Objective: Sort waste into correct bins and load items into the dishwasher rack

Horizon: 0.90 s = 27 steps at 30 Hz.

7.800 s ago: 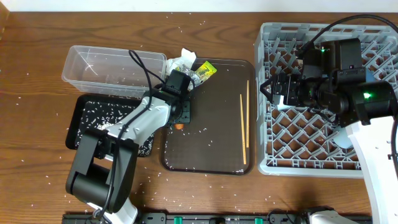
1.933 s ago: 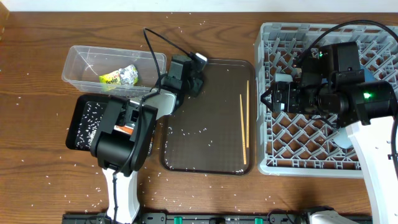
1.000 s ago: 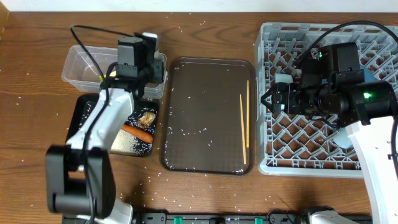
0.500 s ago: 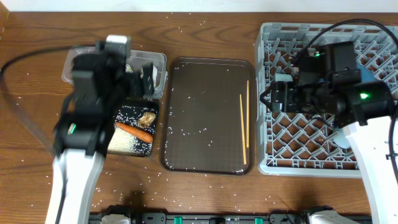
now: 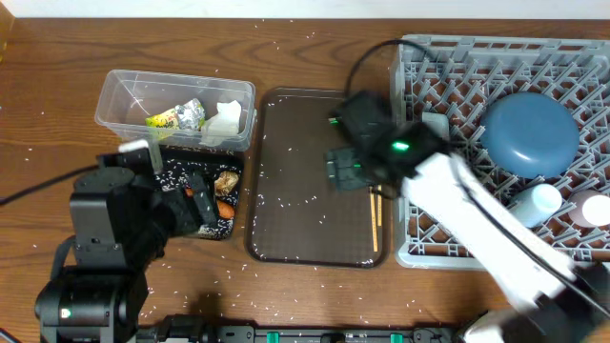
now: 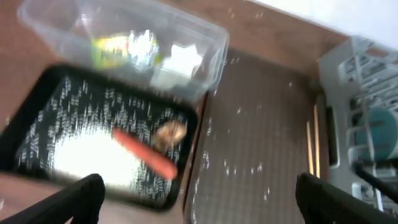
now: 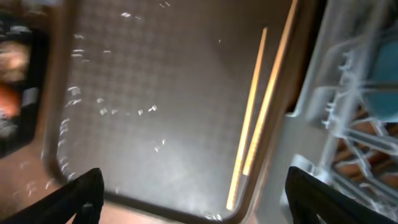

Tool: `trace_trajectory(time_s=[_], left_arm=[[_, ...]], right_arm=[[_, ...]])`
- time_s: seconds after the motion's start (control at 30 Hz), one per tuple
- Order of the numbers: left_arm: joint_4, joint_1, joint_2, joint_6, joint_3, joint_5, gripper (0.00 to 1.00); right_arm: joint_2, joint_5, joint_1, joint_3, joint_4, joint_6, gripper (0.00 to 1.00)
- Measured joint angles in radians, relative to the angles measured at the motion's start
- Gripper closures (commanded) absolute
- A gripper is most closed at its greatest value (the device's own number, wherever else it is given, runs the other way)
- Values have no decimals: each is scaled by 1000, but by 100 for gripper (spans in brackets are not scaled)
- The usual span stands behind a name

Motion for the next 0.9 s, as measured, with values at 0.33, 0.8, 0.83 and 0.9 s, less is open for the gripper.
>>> trace_trajectory(time_s=[0.33,0.8,0.83,0.9], left_arm=[[-142,1,61,-28,-1,0,2],[-142,4,129,-28,-2,0,2],[-142,4,132,-28,-2,0,2],[-142,4,137,-28,-2,0,2]], right_arm=[[344,-11,-64,0,93,89,27],[444,-122,-99,9,83,91,79],[446,-131,-97,10,84,87,86],[450,-142,-92,15,88,87,99]])
